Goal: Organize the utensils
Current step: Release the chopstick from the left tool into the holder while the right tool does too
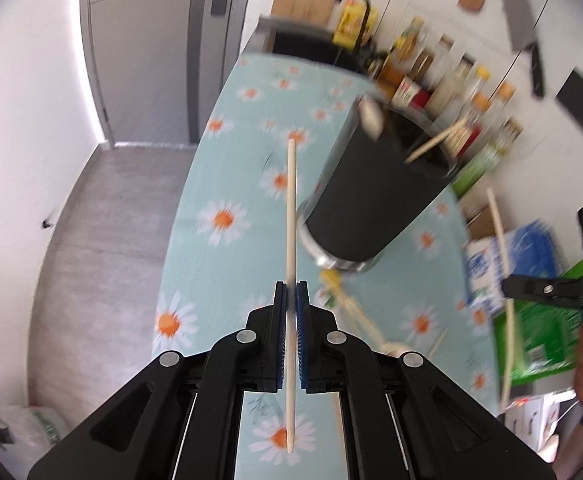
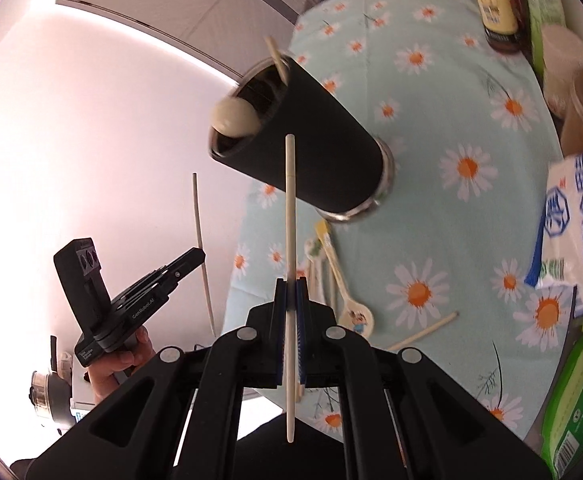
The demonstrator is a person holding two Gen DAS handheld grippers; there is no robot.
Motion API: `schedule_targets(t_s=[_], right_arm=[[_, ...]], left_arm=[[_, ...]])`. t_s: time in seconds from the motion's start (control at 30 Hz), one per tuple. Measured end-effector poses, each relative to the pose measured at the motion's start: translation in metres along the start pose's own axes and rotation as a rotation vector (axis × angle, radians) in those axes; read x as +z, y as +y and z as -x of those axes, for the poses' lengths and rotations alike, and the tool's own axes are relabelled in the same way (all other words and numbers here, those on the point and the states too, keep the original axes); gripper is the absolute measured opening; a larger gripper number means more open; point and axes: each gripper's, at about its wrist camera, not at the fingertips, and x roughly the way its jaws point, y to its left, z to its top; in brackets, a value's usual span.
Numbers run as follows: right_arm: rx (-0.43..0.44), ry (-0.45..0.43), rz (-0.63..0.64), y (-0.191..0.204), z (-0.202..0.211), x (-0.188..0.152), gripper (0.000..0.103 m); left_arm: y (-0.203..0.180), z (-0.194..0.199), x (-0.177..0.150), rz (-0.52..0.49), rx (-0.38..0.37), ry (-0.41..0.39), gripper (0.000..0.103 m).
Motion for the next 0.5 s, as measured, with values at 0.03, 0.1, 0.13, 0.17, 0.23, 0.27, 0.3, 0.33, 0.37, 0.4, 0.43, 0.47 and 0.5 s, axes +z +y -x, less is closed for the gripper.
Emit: schedule_targets(t_s=[0.03, 0.1, 0.13, 0.17, 0.23, 0.27, 0.3, 0.33, 0.37, 0.4, 0.43, 0.47, 0.5], right_arm=[[0.009, -0.019, 0.014, 0.006, 0.004, 0.003, 0.006], [0.021, -0.049, 0.039, 0.016, 0.012, 0.009, 0.006], [0.026, -0.059, 0.049, 0.021, 0.015, 0.011, 0.006], [0.030, -0.074, 0.065, 0.026, 0.018, 0.014, 0.006], [0.034, -0.101, 0.089, 0.035, 0.023, 0.020, 0.006], [0.037, -0.115, 0.100, 0.039, 0.025, 0.024, 0.006], [0.041, -0.129, 0.111, 0.043, 0.027, 0.027, 0.006], [0.045, -0.148, 0.130, 0.048, 0.029, 0.032, 0.006], [0.047, -0.165, 0.150, 0.052, 0.030, 0.036, 0.006], [0.041, -0.181, 0.164, 0.056, 0.031, 0.042, 0.006], [0.031, -0.192, 0.170, 0.059, 0.032, 0.046, 0.006], [0.026, -0.207, 0.181, 0.062, 0.033, 0.050, 0.006], [0.029, -0.222, 0.198, 0.065, 0.034, 0.054, 0.006]], left_arm=[[-0.003, 0.006, 0.005, -0.001, -0.018, -0.021, 0.004], [-0.009, 0.017, 0.014, -0.011, -0.044, -0.061, 0.004], [-0.012, 0.023, 0.019, -0.016, -0.060, -0.087, 0.004], [-0.016, 0.030, 0.023, -0.028, -0.068, -0.120, 0.004], [-0.023, 0.039, 0.031, -0.044, -0.090, -0.161, 0.004], [-0.026, 0.043, 0.037, -0.047, -0.112, -0.188, 0.004], [-0.028, 0.046, 0.039, -0.052, -0.121, -0.204, 0.004], [-0.031, 0.047, 0.043, -0.060, -0.132, -0.223, 0.004], [-0.034, 0.050, 0.048, -0.069, -0.152, -0.248, 0.004], [-0.038, 0.051, 0.051, -0.075, -0.164, -0.260, 0.004], [-0.039, 0.052, 0.055, -0.081, -0.171, -0.268, 0.004], [-0.042, 0.052, 0.059, -0.079, -0.184, -0.285, 0.004], [-0.044, 0.052, 0.062, -0.077, -0.201, -0.296, 0.004]])
